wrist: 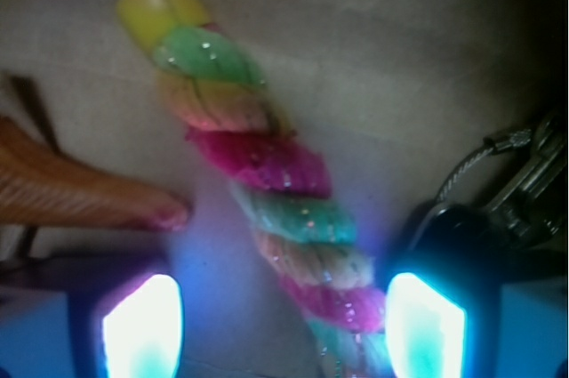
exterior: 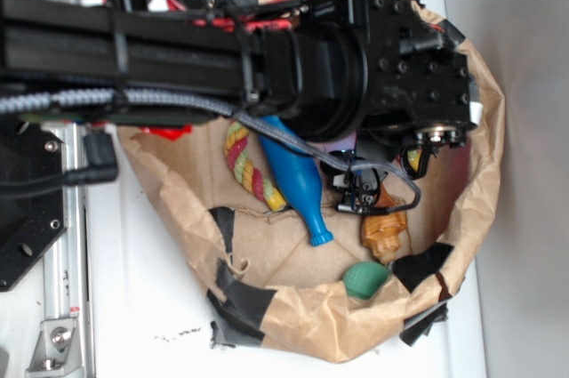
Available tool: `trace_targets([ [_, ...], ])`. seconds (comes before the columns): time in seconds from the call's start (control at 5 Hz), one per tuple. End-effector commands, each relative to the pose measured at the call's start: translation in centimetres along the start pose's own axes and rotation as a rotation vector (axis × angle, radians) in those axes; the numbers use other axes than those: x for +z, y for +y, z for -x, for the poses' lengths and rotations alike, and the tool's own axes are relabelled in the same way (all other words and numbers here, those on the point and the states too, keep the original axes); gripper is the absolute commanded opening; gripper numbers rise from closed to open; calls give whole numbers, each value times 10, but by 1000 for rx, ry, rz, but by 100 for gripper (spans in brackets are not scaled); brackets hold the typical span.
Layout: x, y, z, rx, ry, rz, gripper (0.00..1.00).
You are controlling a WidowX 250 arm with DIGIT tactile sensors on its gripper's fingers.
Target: Grab the multicolored rope.
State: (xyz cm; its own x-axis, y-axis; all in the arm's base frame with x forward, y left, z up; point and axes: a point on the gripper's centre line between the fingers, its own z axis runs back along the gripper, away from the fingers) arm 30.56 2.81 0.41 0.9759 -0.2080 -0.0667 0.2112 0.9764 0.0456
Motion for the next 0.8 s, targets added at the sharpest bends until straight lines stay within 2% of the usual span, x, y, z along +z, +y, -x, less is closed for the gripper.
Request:
trace_targets([
  [0.0,-3,-4,2,-54,-18,-16,0],
  [0.2,5,-14,2,-136,-33,17,0],
  [0.4,23,-41,10,-251,-55,80,0],
  [0.6,40,-79,24,-353,-65,117,0],
])
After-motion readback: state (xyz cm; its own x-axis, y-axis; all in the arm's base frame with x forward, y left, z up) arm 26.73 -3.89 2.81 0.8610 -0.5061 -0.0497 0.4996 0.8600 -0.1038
